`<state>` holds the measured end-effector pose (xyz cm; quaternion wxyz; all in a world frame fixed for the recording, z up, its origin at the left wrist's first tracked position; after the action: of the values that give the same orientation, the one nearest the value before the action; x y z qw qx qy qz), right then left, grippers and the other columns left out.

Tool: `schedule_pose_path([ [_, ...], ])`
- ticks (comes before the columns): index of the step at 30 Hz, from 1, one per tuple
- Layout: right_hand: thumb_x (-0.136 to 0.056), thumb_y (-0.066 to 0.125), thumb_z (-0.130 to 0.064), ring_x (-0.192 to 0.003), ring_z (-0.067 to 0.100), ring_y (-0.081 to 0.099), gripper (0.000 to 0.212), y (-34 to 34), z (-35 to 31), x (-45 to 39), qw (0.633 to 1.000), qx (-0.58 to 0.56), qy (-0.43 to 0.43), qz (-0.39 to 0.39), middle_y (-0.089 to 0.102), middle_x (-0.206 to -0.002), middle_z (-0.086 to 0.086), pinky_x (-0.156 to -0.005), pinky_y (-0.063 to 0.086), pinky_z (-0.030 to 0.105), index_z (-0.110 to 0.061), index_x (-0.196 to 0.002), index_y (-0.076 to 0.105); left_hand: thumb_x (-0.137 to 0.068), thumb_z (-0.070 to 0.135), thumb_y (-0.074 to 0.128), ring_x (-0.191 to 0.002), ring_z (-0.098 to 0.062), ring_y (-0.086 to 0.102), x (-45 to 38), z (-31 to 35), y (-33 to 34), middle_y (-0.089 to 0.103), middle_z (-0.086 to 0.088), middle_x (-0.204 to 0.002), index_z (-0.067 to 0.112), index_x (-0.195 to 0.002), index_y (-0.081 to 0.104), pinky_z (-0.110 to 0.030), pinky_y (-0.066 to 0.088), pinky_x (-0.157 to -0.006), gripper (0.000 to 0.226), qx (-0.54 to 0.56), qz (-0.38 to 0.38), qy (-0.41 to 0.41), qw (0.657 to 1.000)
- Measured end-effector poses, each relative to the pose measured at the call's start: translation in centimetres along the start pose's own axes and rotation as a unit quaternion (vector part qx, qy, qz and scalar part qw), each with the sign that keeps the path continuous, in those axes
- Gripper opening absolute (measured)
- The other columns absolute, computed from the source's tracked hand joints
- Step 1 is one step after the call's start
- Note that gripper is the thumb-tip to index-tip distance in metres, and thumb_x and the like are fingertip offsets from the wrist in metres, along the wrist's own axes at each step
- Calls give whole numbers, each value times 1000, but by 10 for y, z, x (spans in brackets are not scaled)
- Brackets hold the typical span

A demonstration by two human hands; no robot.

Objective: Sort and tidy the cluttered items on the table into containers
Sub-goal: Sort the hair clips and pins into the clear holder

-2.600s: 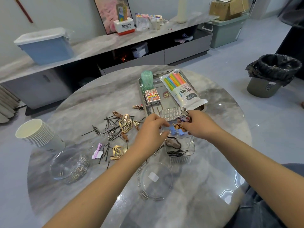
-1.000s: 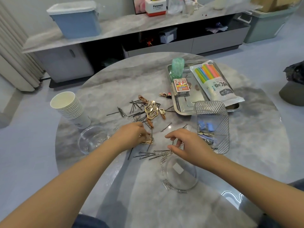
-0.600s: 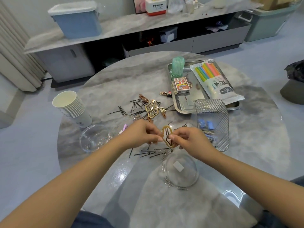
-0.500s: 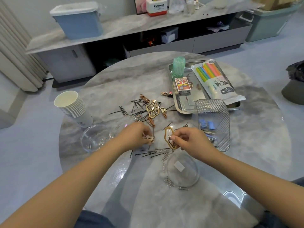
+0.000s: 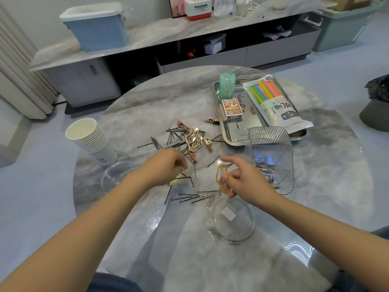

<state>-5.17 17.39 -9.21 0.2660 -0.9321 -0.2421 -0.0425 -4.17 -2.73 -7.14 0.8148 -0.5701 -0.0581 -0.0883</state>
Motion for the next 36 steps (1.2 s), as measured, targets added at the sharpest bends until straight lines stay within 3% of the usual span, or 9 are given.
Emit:
schedule_pose_path([
  [2,-93,50,-8,-50,11,64,47,0,-2,1,1000,0,-9,3,70,-76,4,-61,55,31,-44,-122,44,-89,11,56,-83,-13,59,1,7,-2,64,5,-88,19,-95,70,-12,40,-65,17,40,1,0,999],
  [6,-93,51,-3,-62,5,64,32,-1,1,-2,999,-37,-11,28,67,-83,-2,-57,54,18,-24,-112,65,-89,17,61,-80,-11,61,0,20,2,68,3,-88,21,-92,70,-17,45,-68,10,118,-4,11,993],
  [11,-87,64,-13,-85,6,68,22,5,-1,-2,999,-48,-18,-13,70,-91,-6,-72,57,20,-19,-108,67,-86,16,68,-63,-1,60,-3,30,13,69,1,-74,17,-89,69,-14,44,-57,3,280,-35,-4,959],
  [15,-73,78,-16,-77,15,71,21,6,-2,-1,992,-124,2,-27,74,-80,4,-69,57,26,-17,-93,69,-85,12,68,-57,-3,61,-5,38,20,67,-1,-66,13,-82,67,-16,44,-49,4,355,-43,-24,934],
  [19,-74,77,-14,-65,18,67,19,4,-5,-2,980,-197,29,-25,72,-72,10,-61,56,26,-5,-89,69,-84,12,70,-58,-16,64,-9,38,24,69,-9,-68,4,-85,67,-25,56,-61,9,403,-13,-65,913],
  [24,-72,79,-11,-60,17,63,14,-2,-1,-4,989,-137,45,21,68,-66,11,-56,52,22,-14,-79,67,-79,10,73,-58,-15,66,-16,40,29,69,-11,-69,3,-79,66,-24,58,-62,10,499,-15,-92,862],
  [26,-75,77,-10,-60,21,64,14,-4,2,-6,989,-136,46,35,68,-67,12,-59,54,28,-17,-77,65,-83,18,70,-63,-13,66,-21,36,30,70,-10,-75,5,-80,67,-23,56,-60,14,477,-14,-97,874],
  [31,-81,69,-5,-55,21,66,16,-4,1,-8,990,-128,45,44,67,-66,3,-62,59,37,-15,-88,60,-88,26,65,-80,-16,62,-41,-10,35,66,3,-85,17,-87,65,-25,47,-63,9,223,75,-140,962],
  [36,-86,63,-6,-52,6,65,25,-6,-4,-9,994,-93,38,38,67,-78,3,-49,49,17,-22,-101,51,-82,33,72,-96,-16,53,-60,-42,46,52,-4,-113,12,-115,53,-24,40,-78,44,156,108,-174,966],
])
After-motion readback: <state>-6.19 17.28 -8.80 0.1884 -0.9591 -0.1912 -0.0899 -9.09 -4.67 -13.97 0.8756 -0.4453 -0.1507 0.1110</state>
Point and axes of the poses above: each hand's wrist, its own x-axis away from the middle knuckle, its own y-axis out of the palm, z = x × y, the point moved 5 cm from there along -x, towards the middle knuckle
